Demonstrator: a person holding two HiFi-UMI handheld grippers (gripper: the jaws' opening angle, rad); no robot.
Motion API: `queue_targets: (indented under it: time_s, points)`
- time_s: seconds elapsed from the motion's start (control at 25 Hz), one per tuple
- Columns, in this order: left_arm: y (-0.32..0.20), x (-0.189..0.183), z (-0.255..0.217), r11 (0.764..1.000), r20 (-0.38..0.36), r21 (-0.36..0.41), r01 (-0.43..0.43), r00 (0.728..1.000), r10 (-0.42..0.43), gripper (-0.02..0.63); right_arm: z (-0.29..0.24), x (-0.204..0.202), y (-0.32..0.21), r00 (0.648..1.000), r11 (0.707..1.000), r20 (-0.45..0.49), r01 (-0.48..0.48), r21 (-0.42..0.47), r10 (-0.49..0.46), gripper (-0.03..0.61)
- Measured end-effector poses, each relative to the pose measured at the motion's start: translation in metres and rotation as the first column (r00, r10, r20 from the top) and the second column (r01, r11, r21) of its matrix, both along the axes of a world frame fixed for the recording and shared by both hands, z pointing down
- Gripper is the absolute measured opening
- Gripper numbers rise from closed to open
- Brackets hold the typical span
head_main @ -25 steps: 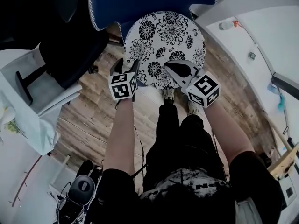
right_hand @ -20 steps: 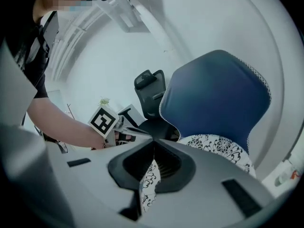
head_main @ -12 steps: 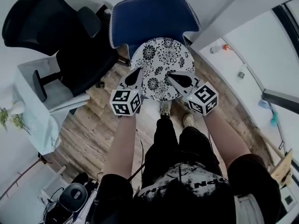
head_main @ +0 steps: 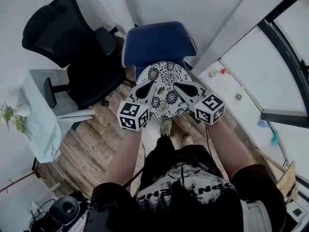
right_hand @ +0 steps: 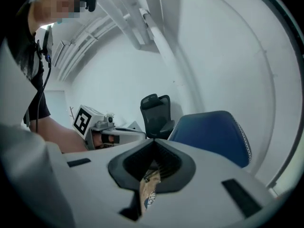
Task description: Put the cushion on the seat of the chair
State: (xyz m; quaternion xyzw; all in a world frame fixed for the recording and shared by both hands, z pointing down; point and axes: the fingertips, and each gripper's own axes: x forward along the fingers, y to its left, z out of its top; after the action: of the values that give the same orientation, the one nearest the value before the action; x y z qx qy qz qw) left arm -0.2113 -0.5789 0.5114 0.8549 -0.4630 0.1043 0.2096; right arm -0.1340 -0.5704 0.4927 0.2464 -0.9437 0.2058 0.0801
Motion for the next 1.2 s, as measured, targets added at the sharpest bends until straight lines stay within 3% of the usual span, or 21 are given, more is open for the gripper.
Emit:
queue_targets:
  time_s: [0.32,0.88,1.2]
  points:
    - [0.01,0.007,-0.052,0.995,0.031,0.077,-0.062,0.998,0.059,0.014,-0.056,0.007,0.002,0.999,0.996,0.008,-0.041,0.076,0.04,0.018]
    - [0.038,0.012,-0.107,0.977,0.073,0.161,-0.139,0.989,0.129,0.014,-0.104,0.013,0.023,0.999,0.981,-0.015,-0.049,0.187,0.052,0.018]
    - [0.041,0.001,-0.117,0.977,0.079,0.174,-0.12,0.991,0.108,0.014,-0.115,0.027,0.025,0.993,0.979,0.021,-0.115,0.167,0.113,0.018]
